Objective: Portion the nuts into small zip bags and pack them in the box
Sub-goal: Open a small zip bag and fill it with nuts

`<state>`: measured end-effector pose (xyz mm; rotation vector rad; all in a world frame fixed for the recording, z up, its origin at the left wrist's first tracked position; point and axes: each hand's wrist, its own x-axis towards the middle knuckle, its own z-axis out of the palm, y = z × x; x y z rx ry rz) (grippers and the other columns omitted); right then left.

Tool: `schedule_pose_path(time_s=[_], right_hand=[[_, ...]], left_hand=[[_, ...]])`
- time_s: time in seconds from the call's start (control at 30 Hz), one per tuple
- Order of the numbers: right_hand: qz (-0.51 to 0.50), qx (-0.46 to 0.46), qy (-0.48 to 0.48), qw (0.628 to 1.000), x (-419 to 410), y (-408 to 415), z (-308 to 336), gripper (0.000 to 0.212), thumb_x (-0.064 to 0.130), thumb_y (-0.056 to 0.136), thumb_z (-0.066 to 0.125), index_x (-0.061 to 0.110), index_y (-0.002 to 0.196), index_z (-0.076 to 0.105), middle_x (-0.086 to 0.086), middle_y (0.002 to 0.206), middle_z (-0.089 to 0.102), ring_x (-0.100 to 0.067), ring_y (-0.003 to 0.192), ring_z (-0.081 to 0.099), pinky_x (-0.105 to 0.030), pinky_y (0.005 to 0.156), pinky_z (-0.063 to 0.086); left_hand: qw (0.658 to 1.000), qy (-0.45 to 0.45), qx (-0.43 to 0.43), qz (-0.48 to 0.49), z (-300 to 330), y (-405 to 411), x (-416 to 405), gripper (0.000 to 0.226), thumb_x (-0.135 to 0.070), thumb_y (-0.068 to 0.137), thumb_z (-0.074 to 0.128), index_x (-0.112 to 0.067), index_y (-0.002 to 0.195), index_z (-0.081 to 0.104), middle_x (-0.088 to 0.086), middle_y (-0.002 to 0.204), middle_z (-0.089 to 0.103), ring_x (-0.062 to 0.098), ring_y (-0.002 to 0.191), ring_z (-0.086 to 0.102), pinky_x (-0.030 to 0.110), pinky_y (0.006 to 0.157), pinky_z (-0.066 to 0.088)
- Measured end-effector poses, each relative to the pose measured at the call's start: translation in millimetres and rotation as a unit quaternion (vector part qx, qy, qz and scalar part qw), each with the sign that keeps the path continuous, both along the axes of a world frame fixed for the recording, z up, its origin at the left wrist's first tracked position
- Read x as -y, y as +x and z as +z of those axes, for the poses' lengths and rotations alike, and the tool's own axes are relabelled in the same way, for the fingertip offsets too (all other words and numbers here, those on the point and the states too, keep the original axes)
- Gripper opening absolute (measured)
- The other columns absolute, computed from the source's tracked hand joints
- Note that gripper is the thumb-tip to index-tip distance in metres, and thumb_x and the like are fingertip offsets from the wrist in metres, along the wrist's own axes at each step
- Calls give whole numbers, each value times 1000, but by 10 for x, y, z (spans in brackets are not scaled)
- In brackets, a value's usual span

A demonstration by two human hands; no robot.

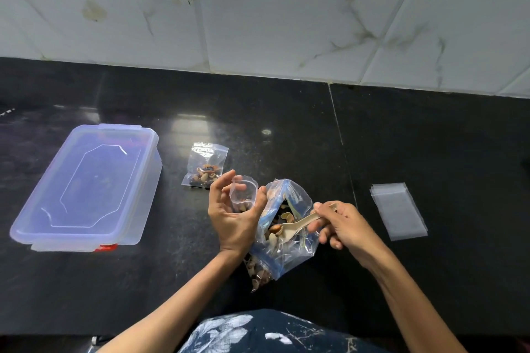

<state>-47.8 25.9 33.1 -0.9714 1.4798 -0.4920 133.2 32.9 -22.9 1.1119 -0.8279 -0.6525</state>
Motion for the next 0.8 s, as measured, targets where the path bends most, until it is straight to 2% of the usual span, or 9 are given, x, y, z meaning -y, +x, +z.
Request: schedule_pose_path(time_s=[0.1,0.23,0.3,0.4,0.57,0.7,0.8], right_hand=[[-9,2,-7,1000,13,-112,28,25,26,97,50,4,100,61,-4,68,69,-7,46,53,-15,35,34],[-23,3,-20,1000,22,-203,70,24,25,97,50,5,95,62,-4,66,69,-7,44,53,-15,34,34],[-34,3,-32,999,40,-251,149,22,24,97,50,6,91,62,-4,63,68,-7,42,52,-14,33,32],[-61,22,-70,995,120,-296,376,21,20,97,50,7,84,59,-4,58,66,-6,37,50,-13,30,28],[-65,53,-154,985,356,-224,921,21,18,97,48,7,82,59,-3,54,64,-5,36,49,-13,29,26],[-27,68,-214,974,494,-15,1170,23,19,98,47,9,81,59,-2,55,66,-5,36,50,-13,30,29],[14,38,-260,965,504,157,1221,24,21,98,48,11,80,60,-2,58,68,-7,38,52,-13,32,30]], left_hand=[[1000,2,3,9,43,3,20,55,-8,65,80,-16,111,52,-5,96,62,11,81,64,20,61,56],[1000,-1,23,5,92,16,18,56,-6,65,80,-19,111,52,-20,94,63,9,81,64,16,64,54],[1000,-7,29,2,152,31,11,58,-9,64,82,-21,111,52,-15,96,63,9,82,63,16,63,54],[999,-12,53,-4,265,32,24,59,-13,63,84,-26,112,53,-3,99,63,10,84,64,25,64,57],[996,-19,85,-26,378,-1,82,60,-10,62,83,-24,112,53,-20,94,63,6,79,65,24,64,57],[995,-24,92,-40,454,-46,122,60,-10,62,83,-21,114,54,-21,94,63,9,79,65,19,70,55],[995,-24,83,-44,513,-76,141,59,-12,63,83,-19,114,54,-23,96,63,8,83,65,19,70,55]])
